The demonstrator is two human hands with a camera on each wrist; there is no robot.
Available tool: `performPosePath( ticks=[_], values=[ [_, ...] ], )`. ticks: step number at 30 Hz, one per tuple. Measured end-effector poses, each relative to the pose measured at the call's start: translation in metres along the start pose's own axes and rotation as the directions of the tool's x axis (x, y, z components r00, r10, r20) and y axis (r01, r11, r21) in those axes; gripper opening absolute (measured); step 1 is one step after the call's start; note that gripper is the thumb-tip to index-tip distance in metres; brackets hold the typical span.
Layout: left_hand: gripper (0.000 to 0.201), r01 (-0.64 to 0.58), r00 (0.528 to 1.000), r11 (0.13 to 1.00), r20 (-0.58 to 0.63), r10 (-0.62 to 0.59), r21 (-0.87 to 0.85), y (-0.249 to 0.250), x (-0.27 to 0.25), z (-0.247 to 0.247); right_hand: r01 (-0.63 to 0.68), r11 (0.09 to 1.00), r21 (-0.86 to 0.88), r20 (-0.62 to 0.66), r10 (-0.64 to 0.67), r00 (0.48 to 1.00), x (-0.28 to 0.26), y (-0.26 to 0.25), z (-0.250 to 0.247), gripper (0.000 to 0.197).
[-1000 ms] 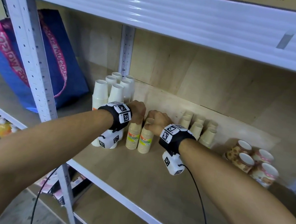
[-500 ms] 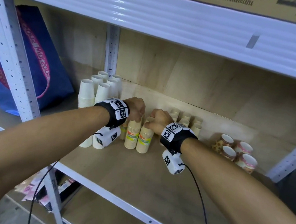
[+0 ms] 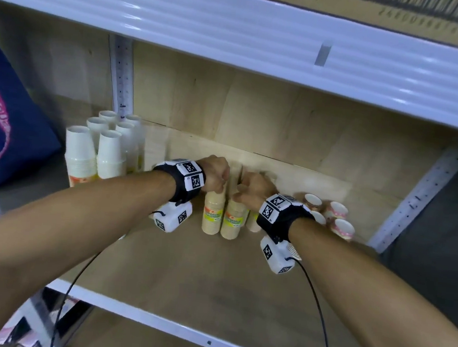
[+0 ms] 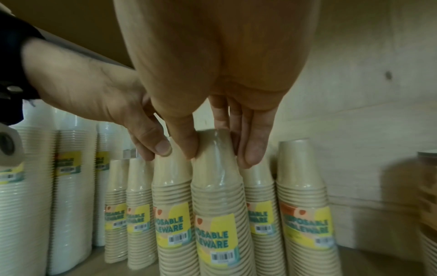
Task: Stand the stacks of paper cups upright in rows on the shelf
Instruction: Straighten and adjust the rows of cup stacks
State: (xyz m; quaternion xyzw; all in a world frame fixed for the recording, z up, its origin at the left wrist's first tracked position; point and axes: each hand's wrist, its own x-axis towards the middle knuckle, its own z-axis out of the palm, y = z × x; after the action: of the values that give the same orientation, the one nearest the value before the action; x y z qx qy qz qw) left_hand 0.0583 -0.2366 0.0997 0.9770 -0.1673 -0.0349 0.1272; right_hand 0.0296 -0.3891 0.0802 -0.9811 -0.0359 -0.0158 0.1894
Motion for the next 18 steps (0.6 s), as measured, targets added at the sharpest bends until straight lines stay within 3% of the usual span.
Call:
performPosePath(
  ticks=[3, 7, 13, 18],
  values=[
    [0.028, -0.03, 1.0, 1.0, 0.003, 0.03, -0.002, 0.009, 0.006, 0.004, 0.017, 0.999, -0.039, 0.026, -0.016, 1.0, -0.001, 0.01, -0.005, 0.017],
    [0.021, -0.044, 0.999, 0.999, -0.01, 0.044, -0.019, 0.016, 0.015, 0.01, 0.03, 0.999, -0.019, 0.003, -0.03, 1.0, 0.0, 0.02, -0.006, 0.035],
    [0.009, -0.054, 0.998, 0.998, 0.014, 0.055, -0.024, 0.018, 0.023, 0.017, 0.077, 0.996, -0.039, -0.005, -0.077, 0.997, 0.001, 0.026, -0.002, 0.021],
    [0.011, -0.068, 0.997, 0.997, 0.021, 0.068, -0.02, 0.019, 0.029, 0.018, 0.068, 0.998, -0.001, 0.01, -0.068, 0.998, 0.009, 0.026, 0.002, 0.032]
  ],
)
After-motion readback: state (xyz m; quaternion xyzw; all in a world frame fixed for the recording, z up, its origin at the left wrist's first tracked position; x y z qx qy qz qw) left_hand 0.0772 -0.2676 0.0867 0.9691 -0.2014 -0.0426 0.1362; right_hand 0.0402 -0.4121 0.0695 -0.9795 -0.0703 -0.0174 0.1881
